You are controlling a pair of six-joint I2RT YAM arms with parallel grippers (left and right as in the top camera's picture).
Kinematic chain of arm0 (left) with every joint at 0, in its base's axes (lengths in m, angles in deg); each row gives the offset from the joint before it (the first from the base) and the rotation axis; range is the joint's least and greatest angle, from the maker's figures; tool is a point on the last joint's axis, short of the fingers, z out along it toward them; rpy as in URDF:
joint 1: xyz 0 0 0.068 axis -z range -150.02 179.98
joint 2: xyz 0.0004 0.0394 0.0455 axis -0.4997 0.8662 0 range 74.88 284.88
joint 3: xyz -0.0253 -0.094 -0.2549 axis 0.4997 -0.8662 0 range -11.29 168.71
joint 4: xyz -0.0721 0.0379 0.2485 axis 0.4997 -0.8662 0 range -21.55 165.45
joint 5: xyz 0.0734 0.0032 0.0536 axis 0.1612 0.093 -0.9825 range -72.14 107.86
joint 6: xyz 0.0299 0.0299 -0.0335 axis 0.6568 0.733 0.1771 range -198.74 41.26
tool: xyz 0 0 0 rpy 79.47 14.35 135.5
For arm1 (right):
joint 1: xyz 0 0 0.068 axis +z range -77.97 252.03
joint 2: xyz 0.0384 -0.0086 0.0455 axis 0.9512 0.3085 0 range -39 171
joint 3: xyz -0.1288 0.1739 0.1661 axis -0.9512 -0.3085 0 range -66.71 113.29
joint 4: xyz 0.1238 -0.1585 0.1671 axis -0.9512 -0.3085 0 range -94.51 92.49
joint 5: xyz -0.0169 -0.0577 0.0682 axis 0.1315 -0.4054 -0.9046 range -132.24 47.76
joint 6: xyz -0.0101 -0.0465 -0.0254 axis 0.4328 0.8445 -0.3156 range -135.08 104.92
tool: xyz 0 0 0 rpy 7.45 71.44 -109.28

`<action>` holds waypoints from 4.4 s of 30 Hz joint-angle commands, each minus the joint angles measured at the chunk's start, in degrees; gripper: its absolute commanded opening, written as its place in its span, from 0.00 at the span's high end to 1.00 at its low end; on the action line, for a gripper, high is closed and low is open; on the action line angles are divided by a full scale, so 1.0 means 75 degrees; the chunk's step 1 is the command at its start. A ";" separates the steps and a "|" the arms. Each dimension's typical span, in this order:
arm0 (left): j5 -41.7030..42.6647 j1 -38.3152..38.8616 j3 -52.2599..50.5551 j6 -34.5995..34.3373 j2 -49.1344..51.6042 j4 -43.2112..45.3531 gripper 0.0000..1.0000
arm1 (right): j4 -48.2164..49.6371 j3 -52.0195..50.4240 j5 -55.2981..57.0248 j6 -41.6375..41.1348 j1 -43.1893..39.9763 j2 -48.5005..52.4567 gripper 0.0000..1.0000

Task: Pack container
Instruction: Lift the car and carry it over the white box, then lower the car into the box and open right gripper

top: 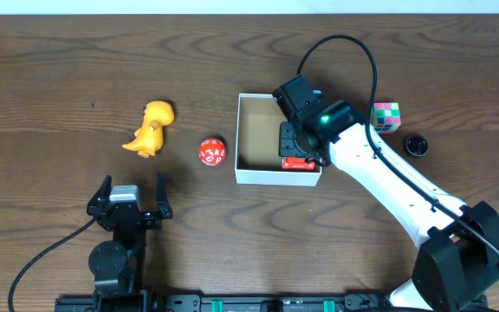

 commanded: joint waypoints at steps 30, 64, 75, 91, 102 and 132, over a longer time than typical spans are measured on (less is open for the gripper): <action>0.0090 0.0017 -0.0117 -0.0003 -0.0047 -0.0277 0.02 | 0.0300 0.0154 0.0437 0.0388 -0.0023 0.0749 0.74; 0.0090 0.0017 -0.0117 -0.0006 -0.0047 -0.0277 0.02 | 0.0137 0.0154 0.0460 0.0388 -0.0032 0.0749 0.47; 0.0090 0.0017 -0.0117 -0.0006 -0.0047 -0.0277 0.02 | 0.0105 0.0154 0.0146 0.0385 -0.0023 0.0749 0.45; 0.0090 0.0017 -0.0117 -0.0003 -0.0047 -0.0277 0.02 | -0.0032 0.0154 0.0152 0.0385 -0.0023 0.0749 0.42; 0.0090 0.0017 -0.0117 -0.0003 -0.0044 -0.0280 0.02 | -0.0023 0.0154 0.0149 0.0385 -0.0023 0.0749 0.34; 0.0090 0.0017 -0.0117 -0.0003 -0.0044 -0.0277 0.02 | 0.0653 0.0154 0.0580 0.0784 -0.0111 0.0749 0.96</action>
